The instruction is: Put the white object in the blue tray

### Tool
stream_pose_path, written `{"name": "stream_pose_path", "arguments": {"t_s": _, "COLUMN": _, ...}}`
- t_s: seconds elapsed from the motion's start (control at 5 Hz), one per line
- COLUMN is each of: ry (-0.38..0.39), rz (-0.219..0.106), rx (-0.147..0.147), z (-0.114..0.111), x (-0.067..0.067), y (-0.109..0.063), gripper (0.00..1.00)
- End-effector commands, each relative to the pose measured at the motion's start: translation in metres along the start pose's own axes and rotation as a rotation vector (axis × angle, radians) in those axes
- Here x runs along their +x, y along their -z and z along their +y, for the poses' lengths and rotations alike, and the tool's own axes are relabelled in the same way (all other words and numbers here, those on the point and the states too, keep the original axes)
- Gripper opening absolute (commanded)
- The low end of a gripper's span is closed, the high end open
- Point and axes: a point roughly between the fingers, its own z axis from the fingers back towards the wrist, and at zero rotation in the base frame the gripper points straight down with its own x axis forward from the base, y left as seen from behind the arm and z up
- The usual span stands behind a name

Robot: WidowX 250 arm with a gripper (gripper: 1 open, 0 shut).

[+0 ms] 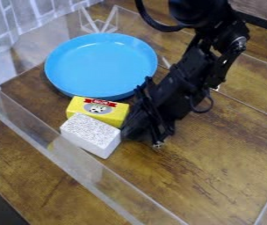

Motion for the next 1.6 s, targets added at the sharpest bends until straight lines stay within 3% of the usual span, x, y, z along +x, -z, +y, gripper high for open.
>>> {"name": "stream_pose_path", "arguments": {"t_s": 0.0, "ry": -0.008, "rz": -0.082, "rx": 0.056, "z": 0.016, "x": -0.013, "y": -0.019, "gripper": 0.00}}
{"name": "stream_pose_path", "arguments": {"t_s": 0.2, "ry": 0.016, "rz": -0.084, "rx": 0.078, "z": 0.020, "x": -0.020, "y": -0.021, "gripper": 0.00}}
{"name": "stream_pose_path", "arguments": {"t_s": 0.4, "ry": -0.005, "rz": -0.080, "rx": 0.071, "z": 0.011, "x": -0.019, "y": -0.018, "gripper": 0.00}}
{"name": "stream_pose_path", "arguments": {"t_s": 0.6, "ry": -0.029, "rz": -0.080, "rx": 0.056, "z": 0.001, "x": -0.016, "y": -0.015, "gripper": 0.00}}
{"name": "stream_pose_path", "arguments": {"t_s": 1.4, "ry": -0.151, "rz": -0.083, "rx": -0.020, "z": -0.004, "x": -0.029, "y": -0.025, "gripper": 0.00}}
